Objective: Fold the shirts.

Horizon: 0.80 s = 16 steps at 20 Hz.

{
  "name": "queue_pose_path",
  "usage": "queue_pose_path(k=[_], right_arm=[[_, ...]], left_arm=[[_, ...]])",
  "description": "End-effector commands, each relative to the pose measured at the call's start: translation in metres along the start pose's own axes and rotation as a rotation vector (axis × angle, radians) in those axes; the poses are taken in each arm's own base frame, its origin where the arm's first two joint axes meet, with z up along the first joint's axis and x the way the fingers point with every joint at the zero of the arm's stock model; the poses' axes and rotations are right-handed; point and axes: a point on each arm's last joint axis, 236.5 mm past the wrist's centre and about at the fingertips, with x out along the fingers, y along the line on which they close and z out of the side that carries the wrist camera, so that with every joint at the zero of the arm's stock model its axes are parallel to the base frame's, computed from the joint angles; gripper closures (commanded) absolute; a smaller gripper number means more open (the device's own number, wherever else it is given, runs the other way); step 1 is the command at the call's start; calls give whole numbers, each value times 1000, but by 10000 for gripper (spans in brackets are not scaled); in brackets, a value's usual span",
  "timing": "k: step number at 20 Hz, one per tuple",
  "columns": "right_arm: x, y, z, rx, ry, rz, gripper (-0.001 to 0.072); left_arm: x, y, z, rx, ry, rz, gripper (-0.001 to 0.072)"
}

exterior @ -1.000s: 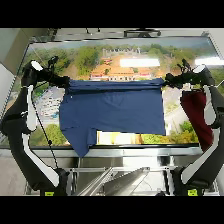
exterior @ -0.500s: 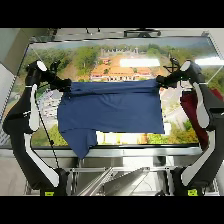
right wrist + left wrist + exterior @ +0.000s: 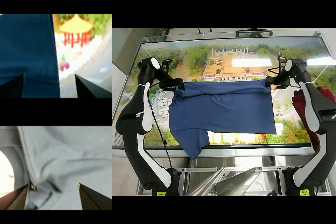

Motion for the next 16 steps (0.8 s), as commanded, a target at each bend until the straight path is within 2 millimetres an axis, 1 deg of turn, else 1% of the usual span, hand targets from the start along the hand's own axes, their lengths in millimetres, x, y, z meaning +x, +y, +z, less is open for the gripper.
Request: queue_pose_path(k=[1, 2, 3, 4, 5, 6, 7, 8, 9, 10, 13, 14, 16], right_arm=[[-48, -6, -15, -45, 35, -23, 32], [-59, -10, -25, -54, 71, -27, 108], [-67, -15, -45, -73, 142, -33, 155], [-71, -20, -72, -78, 238, -36, 156], [-72, -25, -97, -85, 325, -39, 191], [-70, -30, -123, -87, 402, -43, 363], [-67, -37, -146, -71, 455, -55, 558], [-65, -42, -161, -60, 484, -56, 664], [-64, -46, -181, -47, 512, -57, 699], [-66, -50, -194, -34, 524, -57, 699], [-79, -61, -217, 39, 446, -61, 699], [-84, -64, -224, 49, 405, -62, 698], [-91, -68, -240, 63, 371, -66, 695]], left_arm=[[-39, -1, -18, 0, 17, 5, 9], [-47, 0, -31, -3, 41, 3, 10], [-54, 0, -51, -6, 83, -1, 10], [-58, -1, -73, -11, 130, -10, 10], [-61, -2, -97, -15, 174, -17, 10], [-62, -2, -122, -9, 213, -23, 11], [-62, -5, -146, -13, 248, -27, 11], [-61, -5, -167, -22, 270, -31, 10], [-60, -6, -196, -30, 299, -37, 10], [-57, -8, -220, -39, 325, -41, 10], [-51, -17, -278, -52, 391, -58, 10], [-48, -21, -289, -55, 386, -69, 10], [-38, -23, -302, -63, 334, -66, 10]])
